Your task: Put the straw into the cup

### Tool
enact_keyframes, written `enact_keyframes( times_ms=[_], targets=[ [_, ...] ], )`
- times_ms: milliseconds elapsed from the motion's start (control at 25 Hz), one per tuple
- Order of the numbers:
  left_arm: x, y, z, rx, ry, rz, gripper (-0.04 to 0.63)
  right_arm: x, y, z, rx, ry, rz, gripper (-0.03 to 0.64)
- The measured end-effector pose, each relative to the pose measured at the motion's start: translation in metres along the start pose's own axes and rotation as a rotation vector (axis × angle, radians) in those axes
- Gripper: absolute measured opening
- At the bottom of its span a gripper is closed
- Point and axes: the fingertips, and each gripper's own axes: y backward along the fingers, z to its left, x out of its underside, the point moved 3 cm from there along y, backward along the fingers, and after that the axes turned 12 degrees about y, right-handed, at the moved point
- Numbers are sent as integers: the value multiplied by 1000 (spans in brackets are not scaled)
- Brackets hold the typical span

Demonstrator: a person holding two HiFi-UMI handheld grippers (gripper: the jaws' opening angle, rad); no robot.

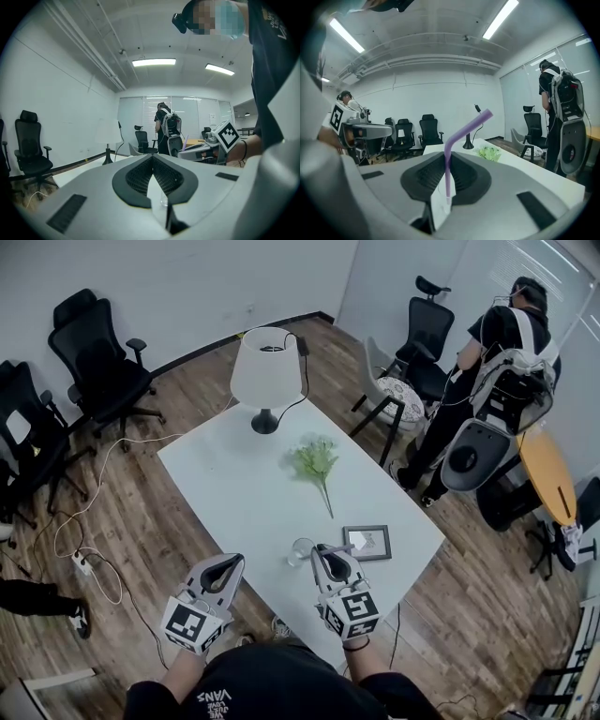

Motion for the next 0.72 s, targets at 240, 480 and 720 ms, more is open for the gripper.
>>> enact_keyframes(
  times_ms=[240, 480, 720],
  targets=[
    [1, 0, 1, -4, 2, 1, 11, 18, -11, 0, -8, -7, 41, 44],
    [3, 1, 3, -13, 10, 9, 11, 36, -22, 4, -30, -16, 93, 44],
    [1, 3, 3, -14, 13, 13, 11, 40, -27, 5, -38, -20, 113, 44]
  ],
)
